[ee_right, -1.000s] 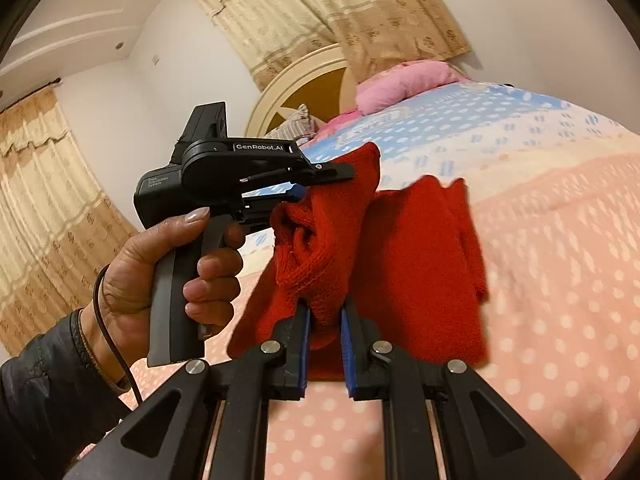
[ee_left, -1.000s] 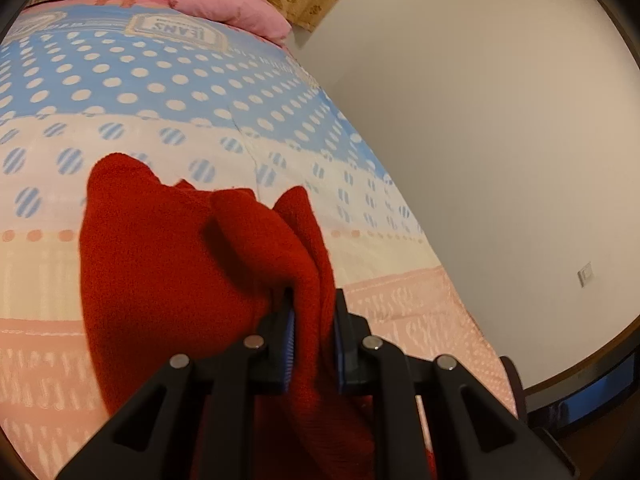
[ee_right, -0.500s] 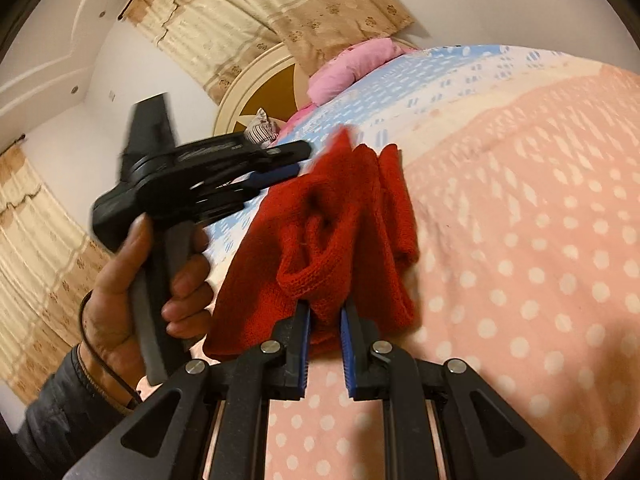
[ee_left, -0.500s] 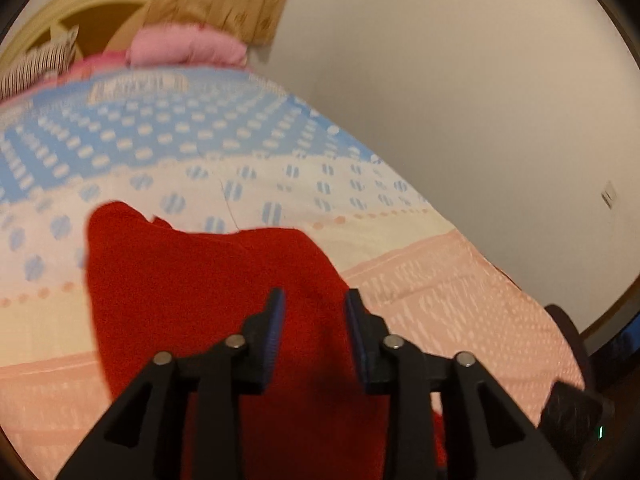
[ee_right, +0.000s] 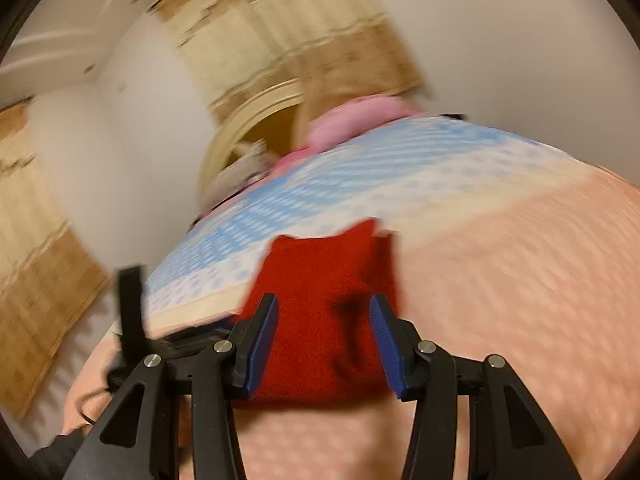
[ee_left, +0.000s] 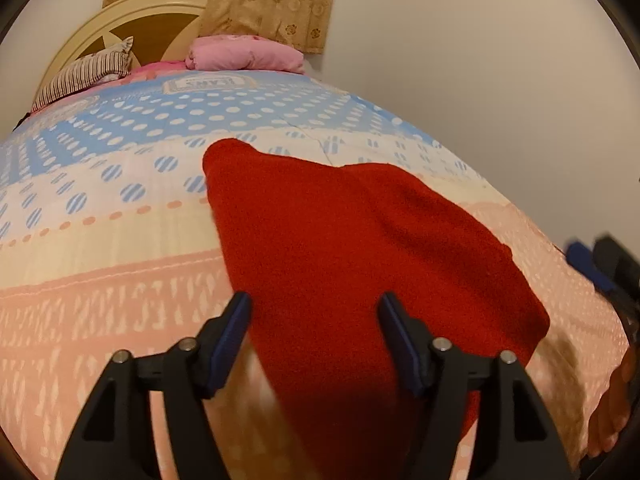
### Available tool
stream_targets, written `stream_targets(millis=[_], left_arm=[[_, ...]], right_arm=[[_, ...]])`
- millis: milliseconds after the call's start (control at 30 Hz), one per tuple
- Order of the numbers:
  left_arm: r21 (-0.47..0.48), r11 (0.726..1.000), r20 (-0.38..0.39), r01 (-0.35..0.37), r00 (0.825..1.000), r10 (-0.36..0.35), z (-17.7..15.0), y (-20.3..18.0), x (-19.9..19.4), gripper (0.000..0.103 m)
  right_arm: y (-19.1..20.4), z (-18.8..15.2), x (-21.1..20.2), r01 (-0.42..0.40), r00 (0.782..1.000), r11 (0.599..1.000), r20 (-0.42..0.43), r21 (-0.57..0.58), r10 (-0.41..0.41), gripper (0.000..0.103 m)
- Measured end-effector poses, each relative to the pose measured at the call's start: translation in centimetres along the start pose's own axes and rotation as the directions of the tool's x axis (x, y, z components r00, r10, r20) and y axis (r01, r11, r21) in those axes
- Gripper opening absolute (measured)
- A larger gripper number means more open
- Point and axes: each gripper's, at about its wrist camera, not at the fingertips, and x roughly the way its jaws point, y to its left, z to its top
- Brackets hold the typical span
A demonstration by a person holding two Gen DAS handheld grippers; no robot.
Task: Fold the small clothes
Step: 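Open both tools and withdraw them from the folded cardigan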
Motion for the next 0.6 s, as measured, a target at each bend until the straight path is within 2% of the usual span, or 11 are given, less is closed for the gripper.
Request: stream_targets(millis=[33, 100, 167, 233, 333, 500, 600], left_arm=[[0.013, 1.0, -0.003, -0.008, 1.0, 0.008, 0.0, -0.3, 0.3, 0.075], [0.035, 0.999, -0.006, -0.015, 1.0, 0.015, -0.2, -0.7, 0.3, 0.078], [0.047, 0.999, -0.011, -0.02, 1.0, 0.02, -0.4, -0.9, 0.4, 0.079], [0.049, 0.999, -0.018, -0.01, 1.0, 0.011, -0.7, -0.9, 0.3, 0.081], [0.042, 0.999, -0.009, -0.001, 1.0, 0.002, -1.2, -0.7, 0.2, 0.084], [0.015, 1.0, -0.01, 0.024, 1.0, -0.024, -1.5, -0.3, 0.3, 0.09], [-0.003, 1.0, -0.02, 0.012, 1.0, -0.012, -1.6, 0.0, 0.5, 0.094]], right_arm=[[0.6, 0.8, 1.6, -0.027, 0.999, 0.999, -0.044, -0.04, 0.025, 0.049], [1.0, 1.6, 4.5, -0.026, 0.991, 0.995, -0.131, -0.094, 0.014, 0.049], [0.1, 1.5, 8.2, 0.022, 0.968, 0.994, -0.247, -0.111, -0.049, 0.049], [-1.3, 1.0, 10.0, 0.08, 0.948, 0.99, -0.299, -0.112, -0.11, 0.047], [-2.1, 0.6, 9.5, 0.073, 0.951, 0.991, -0.292, -0.108, -0.102, 0.045], [-1.0, -1.1, 8.9, 0.099, 0.946, 0.966, -0.279, -0.239, -0.166, 0.045], [-0.2, 0.2, 8.6, 0.083, 0.948, 0.97, -0.283, -0.227, -0.148, 0.045]])
